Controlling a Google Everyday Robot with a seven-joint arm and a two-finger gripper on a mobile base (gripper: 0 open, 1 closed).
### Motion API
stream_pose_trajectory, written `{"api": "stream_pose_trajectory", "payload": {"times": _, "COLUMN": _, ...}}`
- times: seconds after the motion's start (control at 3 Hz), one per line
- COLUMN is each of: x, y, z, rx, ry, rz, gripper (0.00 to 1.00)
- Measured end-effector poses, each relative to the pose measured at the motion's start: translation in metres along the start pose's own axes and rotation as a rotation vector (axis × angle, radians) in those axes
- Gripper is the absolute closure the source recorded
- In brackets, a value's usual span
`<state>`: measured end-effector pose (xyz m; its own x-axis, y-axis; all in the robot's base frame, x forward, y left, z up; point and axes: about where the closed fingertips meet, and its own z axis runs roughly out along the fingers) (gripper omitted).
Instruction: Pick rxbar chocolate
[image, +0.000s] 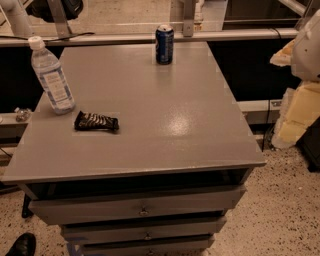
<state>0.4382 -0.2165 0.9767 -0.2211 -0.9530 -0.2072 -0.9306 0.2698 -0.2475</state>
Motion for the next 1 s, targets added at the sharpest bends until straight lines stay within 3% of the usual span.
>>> {"api": "stream_pose_trajectory", "payload": {"times": 0.67, "x": -0.005, "y": 0.000, "z": 0.000, "rx": 0.007, "ry": -0.021, "rz": 0.006, "gripper": 0.00}}
{"api": "stream_pose_trajectory", "payload": {"times": 1.0, "x": -0.031, "y": 0.006, "z": 0.009, "rx": 0.006, "ry": -0.118, "rz": 0.010, "gripper": 0.00}}
